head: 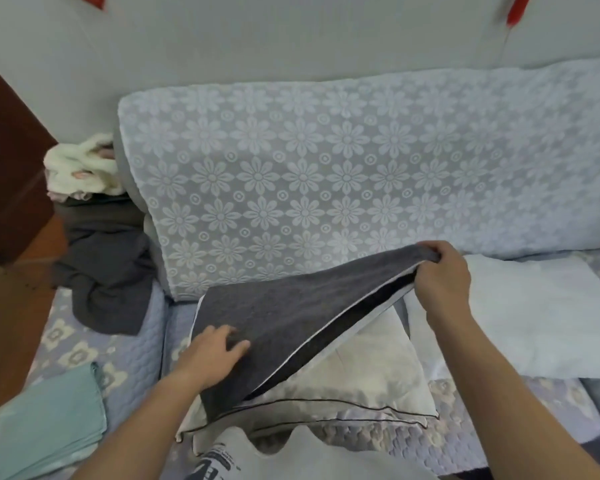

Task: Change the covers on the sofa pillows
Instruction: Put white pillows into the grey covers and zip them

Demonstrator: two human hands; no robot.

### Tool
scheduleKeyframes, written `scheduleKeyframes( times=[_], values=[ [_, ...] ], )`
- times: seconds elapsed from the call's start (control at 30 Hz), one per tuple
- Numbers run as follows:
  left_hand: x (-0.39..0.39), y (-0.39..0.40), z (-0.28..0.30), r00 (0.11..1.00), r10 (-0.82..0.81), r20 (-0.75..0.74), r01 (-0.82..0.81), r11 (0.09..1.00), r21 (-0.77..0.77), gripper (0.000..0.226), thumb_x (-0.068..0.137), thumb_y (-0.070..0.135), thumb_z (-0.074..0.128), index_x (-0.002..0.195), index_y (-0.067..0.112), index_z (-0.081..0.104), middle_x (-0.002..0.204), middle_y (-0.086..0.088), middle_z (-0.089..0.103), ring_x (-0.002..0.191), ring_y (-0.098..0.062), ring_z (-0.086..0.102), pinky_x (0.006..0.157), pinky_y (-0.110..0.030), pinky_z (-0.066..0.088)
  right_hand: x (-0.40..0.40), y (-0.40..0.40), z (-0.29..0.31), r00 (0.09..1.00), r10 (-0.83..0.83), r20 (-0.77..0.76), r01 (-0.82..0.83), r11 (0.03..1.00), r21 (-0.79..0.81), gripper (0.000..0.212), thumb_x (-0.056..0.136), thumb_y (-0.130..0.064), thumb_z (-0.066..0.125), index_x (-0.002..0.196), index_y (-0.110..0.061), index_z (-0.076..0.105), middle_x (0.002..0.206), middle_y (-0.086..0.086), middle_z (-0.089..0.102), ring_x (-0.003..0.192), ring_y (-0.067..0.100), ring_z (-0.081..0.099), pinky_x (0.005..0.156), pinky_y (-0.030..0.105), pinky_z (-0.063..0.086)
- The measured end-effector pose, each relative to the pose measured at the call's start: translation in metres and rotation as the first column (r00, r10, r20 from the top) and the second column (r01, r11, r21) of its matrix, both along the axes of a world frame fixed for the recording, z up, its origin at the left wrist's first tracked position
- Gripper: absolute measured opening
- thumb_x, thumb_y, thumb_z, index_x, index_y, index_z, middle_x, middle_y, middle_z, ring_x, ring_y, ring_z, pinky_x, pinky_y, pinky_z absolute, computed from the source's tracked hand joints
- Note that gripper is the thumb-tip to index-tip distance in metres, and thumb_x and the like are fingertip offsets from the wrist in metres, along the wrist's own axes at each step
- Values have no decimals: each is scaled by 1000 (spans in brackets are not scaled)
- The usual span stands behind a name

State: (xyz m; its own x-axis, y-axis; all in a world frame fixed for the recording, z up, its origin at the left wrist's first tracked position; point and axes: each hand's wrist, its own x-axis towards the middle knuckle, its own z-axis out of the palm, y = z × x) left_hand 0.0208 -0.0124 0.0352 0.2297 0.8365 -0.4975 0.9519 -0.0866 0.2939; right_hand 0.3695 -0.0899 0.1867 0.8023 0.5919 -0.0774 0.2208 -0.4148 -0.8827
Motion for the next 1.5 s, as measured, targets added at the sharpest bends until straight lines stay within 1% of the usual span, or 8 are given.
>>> scheduleKeyframes(
  times=[0.13, 0.4, 0.6, 0.8, 1.07, 1.27, 1.4, 1.5],
  values=[
    [15, -33, 1, 980, -189, 55, 195, 966, -168, 111, 66, 83, 61, 158, 39, 16, 155, 1, 24, 144, -28, 26, 116, -45, 32, -10, 7, 17, 999, 49, -3, -49, 997, -56, 40, 81, -2, 40, 98, -25, 67, 94, -4, 66, 81, 12, 59, 61, 22, 44],
    [2, -53, -21, 885, 403, 234, -460, 831, 313, 41, 90, 14, 58, 131, 13, 63, 129, -13, 57, 113, -37, 57, 95, -46, 48, 2, -4, 11, 971, 42, 234, 1, 984, -178, 23, 82, -9, 48, 95, -23, 61, 84, -1, 61, 79, 24, 56, 72, 39, 49],
    [1, 2, 14, 93, 810, 578, -834, 380, -399, 25, 80, 23, 47, 91, 24, 69, 100, -15, 74, 90, -38, 69, 76, -46, 59, 23, -52, -83, 877, 479, 51, -141, 357, -923, 49, 76, -32, 55, 124, -23, 56, 123, 10, 56, 118, 35, 50, 98, 41, 45],
    [69, -39, 86, 548, 412, 728, -485, 866, -124, 19, 75, 20, 49, 86, 22, 65, 79, 3, 72, 78, -16, 68, 74, -47, 58, -124, 1, -108, 444, 895, 49, -743, 398, -539, 92, 72, -45, 59, 155, -28, 24, 149, -8, 41, 139, 16, 39, 113, 36, 34],
    [38, -54, 92, 983, -20, 181, -53, 919, 390, 22, 92, 15, 55, 108, 28, 47, 97, 2, 65, 87, -30, 63, 67, -40, 44, -113, 33, -56, 337, 795, 505, -756, 548, -359, 43, 70, -3, 46, 97, -24, 72, 109, -3, 71, 105, 23, 62, 95, 35, 48],
    [20, -16, 130, 849, 187, 495, -408, 827, 387, 58, 86, 2, 54, 142, 17, 55, 129, -3, 61, 110, -27, 63, 93, -35, 52, -144, 22, 9, 587, 662, 466, -721, 689, -72, 33, 74, -9, 34, 93, -25, 57, 77, -13, 59, 73, 7, 54, 67, 22, 42],
    [27, 7, 200, 250, 431, 867, -530, 810, -250, 43, 96, -8, 46, 92, 20, 78, 90, -10, 77, 84, -26, 74, 77, -43, 61, -133, 36, 38, 478, 773, 418, -795, 583, -170, 10, 82, -31, 51, 89, -25, 49, 74, -12, 55, 69, 8, 52, 65, 30, 43],
    [32, 17, 236, 294, 321, 900, -488, 860, -147, 30, 92, -6, 49, 90, 13, 73, 85, -9, 75, 88, -29, 71, 76, -39, 56, -126, 49, 58, 297, 828, 476, -787, 494, -370, 31, 83, -45, 70, 97, -27, 49, 83, -11, 62, 77, 12, 58, 68, 29, 45]
  ],
)
